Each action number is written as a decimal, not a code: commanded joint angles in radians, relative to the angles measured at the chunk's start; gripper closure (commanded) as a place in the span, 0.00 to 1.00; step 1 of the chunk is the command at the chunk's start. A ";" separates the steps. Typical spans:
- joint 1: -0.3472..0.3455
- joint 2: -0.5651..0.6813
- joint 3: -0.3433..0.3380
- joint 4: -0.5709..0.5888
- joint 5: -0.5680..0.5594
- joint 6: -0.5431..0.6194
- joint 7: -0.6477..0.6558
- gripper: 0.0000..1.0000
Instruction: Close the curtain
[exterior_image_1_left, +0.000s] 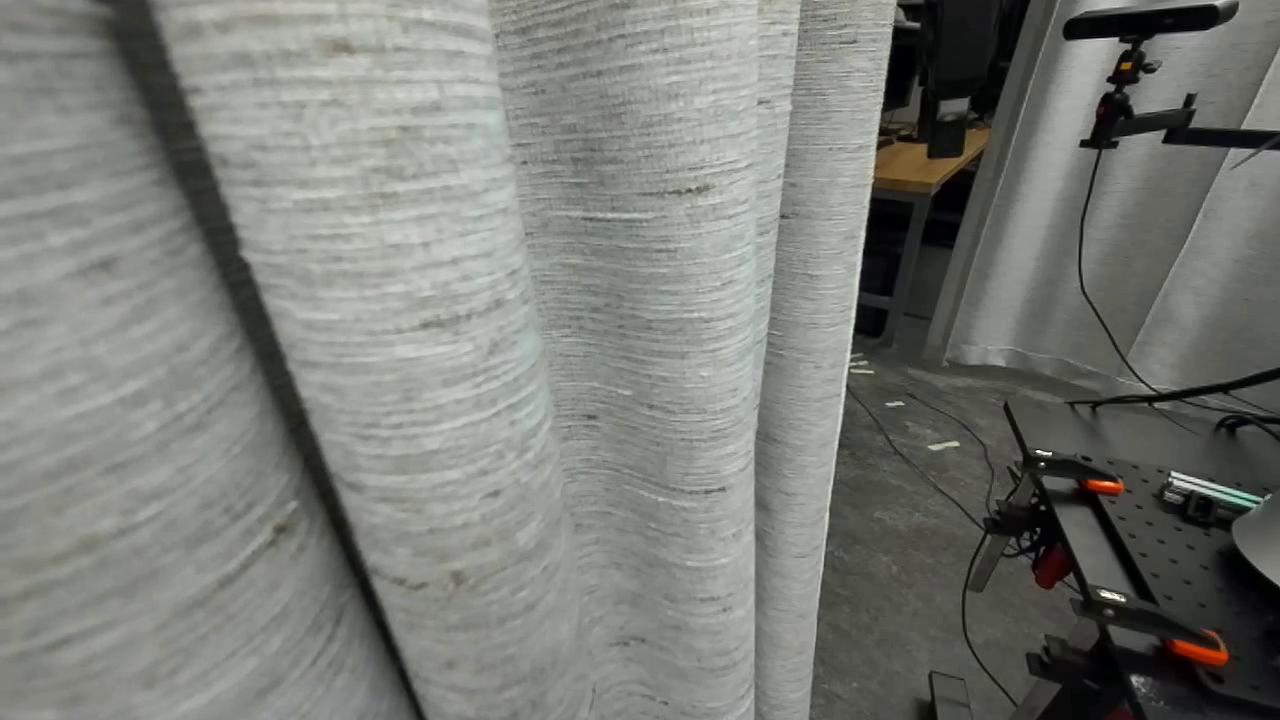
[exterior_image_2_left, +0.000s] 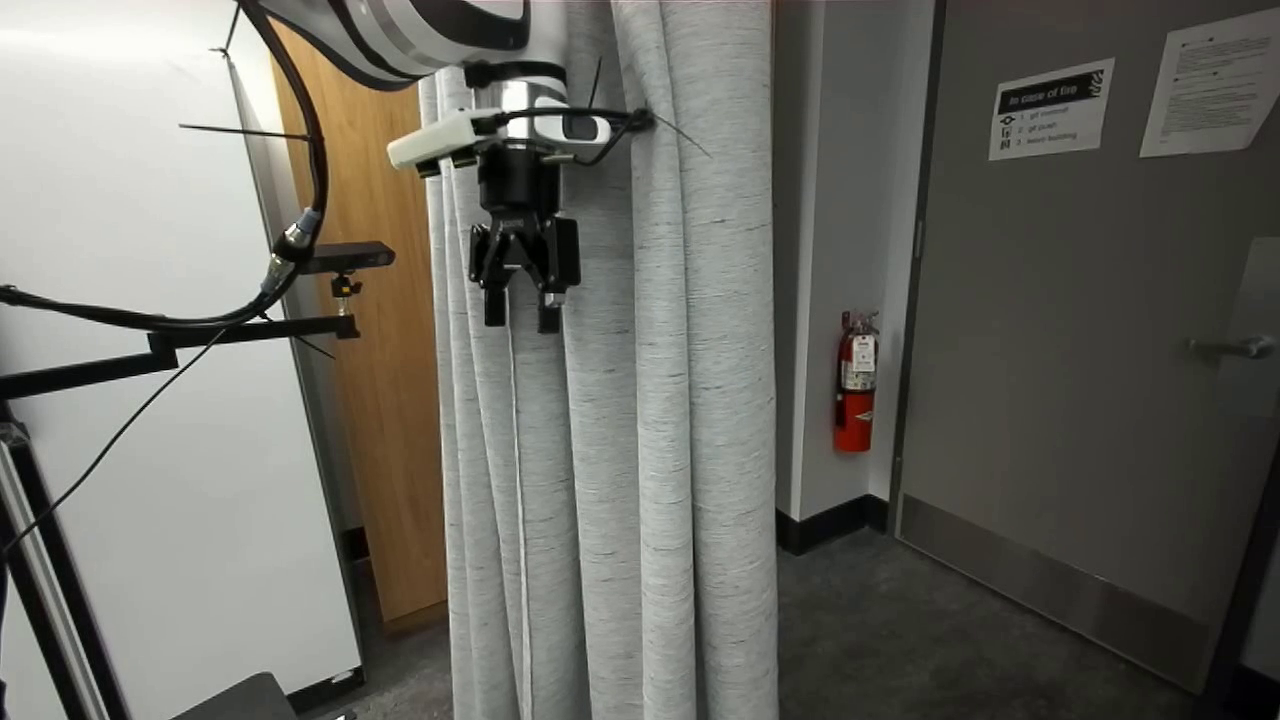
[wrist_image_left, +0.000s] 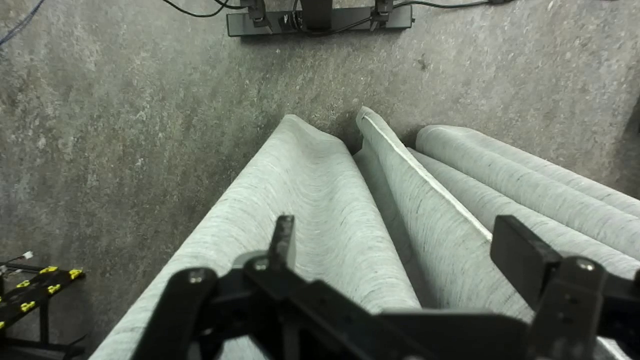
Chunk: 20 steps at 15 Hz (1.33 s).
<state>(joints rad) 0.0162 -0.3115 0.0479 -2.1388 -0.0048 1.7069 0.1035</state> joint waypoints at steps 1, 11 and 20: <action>0.001 0.001 -0.001 0.003 0.000 -0.003 0.000 0.00; 0.001 0.001 -0.001 0.003 0.000 -0.003 0.000 0.00; -0.003 0.044 0.001 0.034 -0.021 0.012 0.009 0.00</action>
<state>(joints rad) 0.0161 -0.2970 0.0478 -2.1362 -0.0103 1.7078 0.1036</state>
